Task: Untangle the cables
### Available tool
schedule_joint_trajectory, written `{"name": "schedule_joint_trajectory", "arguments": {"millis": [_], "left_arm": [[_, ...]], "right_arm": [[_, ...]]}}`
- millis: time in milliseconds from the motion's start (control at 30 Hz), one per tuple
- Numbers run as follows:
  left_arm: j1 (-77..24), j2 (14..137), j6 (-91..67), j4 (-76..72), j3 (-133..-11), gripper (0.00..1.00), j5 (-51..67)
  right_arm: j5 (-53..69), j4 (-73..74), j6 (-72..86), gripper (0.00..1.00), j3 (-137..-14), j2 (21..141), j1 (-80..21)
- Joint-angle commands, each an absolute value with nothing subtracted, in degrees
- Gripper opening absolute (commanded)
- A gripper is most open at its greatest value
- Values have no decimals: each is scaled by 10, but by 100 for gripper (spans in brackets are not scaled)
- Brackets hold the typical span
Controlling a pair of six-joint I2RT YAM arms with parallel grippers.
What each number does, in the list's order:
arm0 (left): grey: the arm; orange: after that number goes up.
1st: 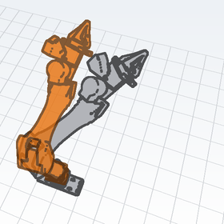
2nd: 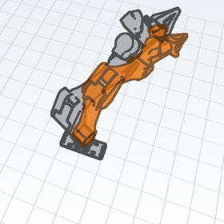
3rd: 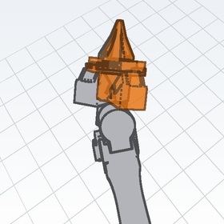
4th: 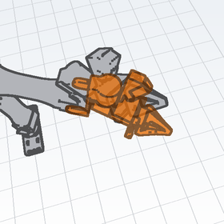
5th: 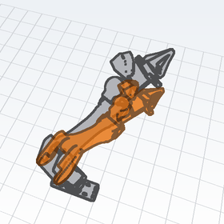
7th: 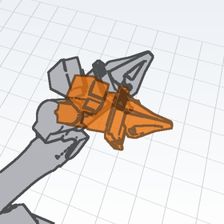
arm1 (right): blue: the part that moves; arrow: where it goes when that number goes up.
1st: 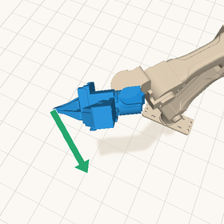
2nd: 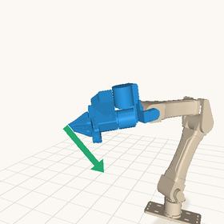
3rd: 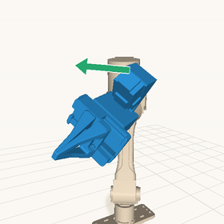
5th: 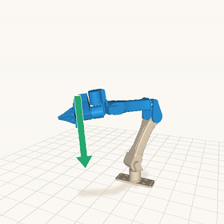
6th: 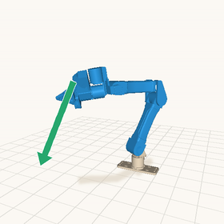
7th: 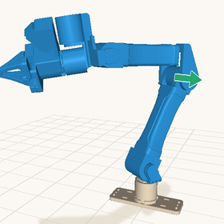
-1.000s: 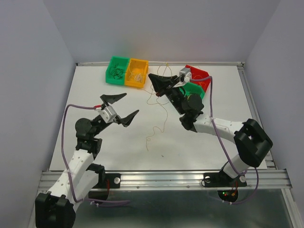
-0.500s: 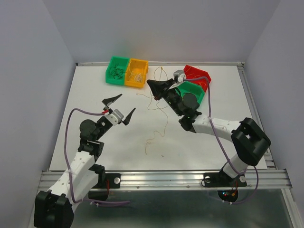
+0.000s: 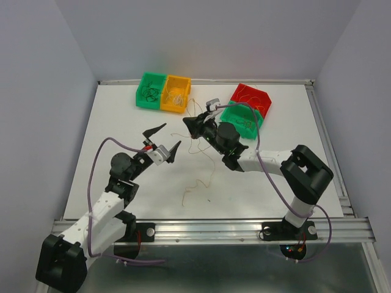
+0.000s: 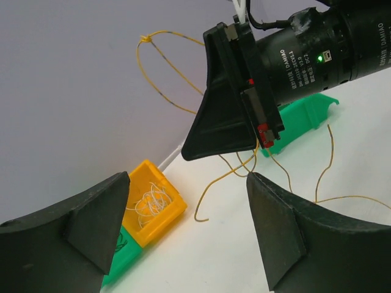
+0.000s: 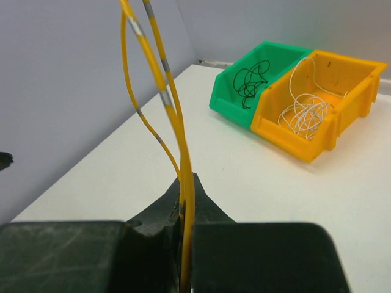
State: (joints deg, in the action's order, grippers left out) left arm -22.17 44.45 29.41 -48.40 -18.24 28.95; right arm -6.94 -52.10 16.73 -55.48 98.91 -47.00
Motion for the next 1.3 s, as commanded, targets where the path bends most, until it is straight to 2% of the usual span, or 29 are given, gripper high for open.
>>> {"name": "schedule_joint_trajectory", "arguments": {"millis": [0, 233, 333, 367, 500, 533, 633, 700, 800, 900, 1033, 1100, 1267], "left_arm": [[-249, 479, 340, -491, -197, 85, 270], [-286, 527, 366, -459, -227, 65, 214], [-293, 530, 375, -452, -229, 39, 207], [-294, 530, 375, -447, -231, 26, 206], [-296, 531, 378, -437, -234, 1, 206], [-296, 531, 378, -432, -235, 0, 206], [-296, 523, 366, -426, -242, 0, 192], [-296, 511, 341, -405, -258, 0, 178], [-294, 487, 305, -353, -297, 0, 142], [-292, 462, 281, -289, -344, 0, 117], [-290, 453, 269, -173, -430, 0, 140], [-290, 463, 264, -112, -511, 0, 158], [-291, 490, 259, -56, -576, 0, 154]], "right_arm": [[-72, -529, 163, 0, -601, 998, -483], [-71, -526, 161, 0, -600, 995, -490], [-75, -524, 159, 1, -596, 988, -490], [-78, -523, 158, 1, -595, 988, -490], [-81, -523, 156, 3, -589, 982, -489], [-80, -522, 154, 5, -586, 978, -490], [-78, -520, 146, 53, -581, 973, -490], [-79, -517, 125, 79, -571, 963, -490], [-82, -518, 92, 94, -543, 933, -489], [-45, -514, 69, 97, -513, 894, -486], [38, -507, 62, 99, -487, 861, -473], [96, -509, 67, 100, -475, 850, -459], [203, -523, 81, 100, -447, 825, -427]]}}
